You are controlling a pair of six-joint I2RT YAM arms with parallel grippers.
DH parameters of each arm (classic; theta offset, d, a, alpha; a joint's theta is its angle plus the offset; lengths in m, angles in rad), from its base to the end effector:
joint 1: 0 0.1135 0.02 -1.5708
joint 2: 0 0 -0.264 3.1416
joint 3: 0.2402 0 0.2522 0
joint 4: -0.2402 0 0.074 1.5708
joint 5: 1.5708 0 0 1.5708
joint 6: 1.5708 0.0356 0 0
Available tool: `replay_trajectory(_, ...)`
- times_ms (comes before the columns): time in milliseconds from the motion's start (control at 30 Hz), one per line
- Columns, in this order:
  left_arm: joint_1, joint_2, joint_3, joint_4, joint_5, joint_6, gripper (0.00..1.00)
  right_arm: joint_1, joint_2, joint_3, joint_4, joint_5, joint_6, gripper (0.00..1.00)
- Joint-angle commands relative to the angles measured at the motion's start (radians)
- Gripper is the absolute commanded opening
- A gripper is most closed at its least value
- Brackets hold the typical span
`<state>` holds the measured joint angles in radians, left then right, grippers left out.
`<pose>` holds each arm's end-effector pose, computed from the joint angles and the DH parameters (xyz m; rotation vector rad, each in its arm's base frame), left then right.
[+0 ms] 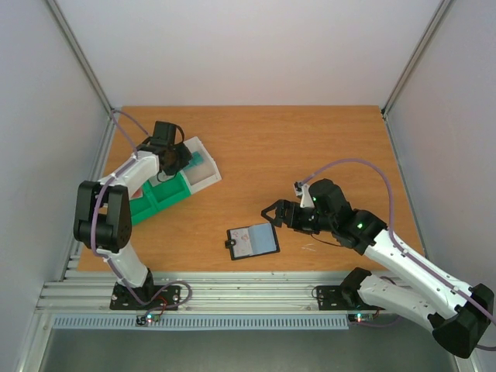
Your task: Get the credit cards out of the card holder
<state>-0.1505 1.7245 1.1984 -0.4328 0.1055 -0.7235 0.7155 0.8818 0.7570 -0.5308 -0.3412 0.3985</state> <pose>0.3605 -0.0585 0.2137 -0.6907 2.4976 -0.4703 0.1340 0.1323 0.2808 -0.5701 2.2985 0.9594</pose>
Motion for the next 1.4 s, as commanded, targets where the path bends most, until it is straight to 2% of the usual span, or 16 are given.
replay_trajectory(0,0.011,0.039,0.048,0.054,-0.017,0.012,0.00,0.004,-0.005,0.017,0.030,-0.017,-0.017,0.99)
replay_trajectory(333,0.011,0.067,0.061,0.075,-0.028,0.003,0.00,0.004,0.015,0.055,-0.027,0.036,-0.069,0.98)
replay_trajectory(1033,0.012,0.141,0.108,0.029,-0.061,0.012,0.04,0.004,0.047,0.047,-0.005,0.047,-0.075,0.98)
replay_trajectory(1367,0.012,0.145,0.116,0.008,-0.079,0.022,0.11,0.003,0.058,0.045,0.006,0.044,-0.074,0.98)
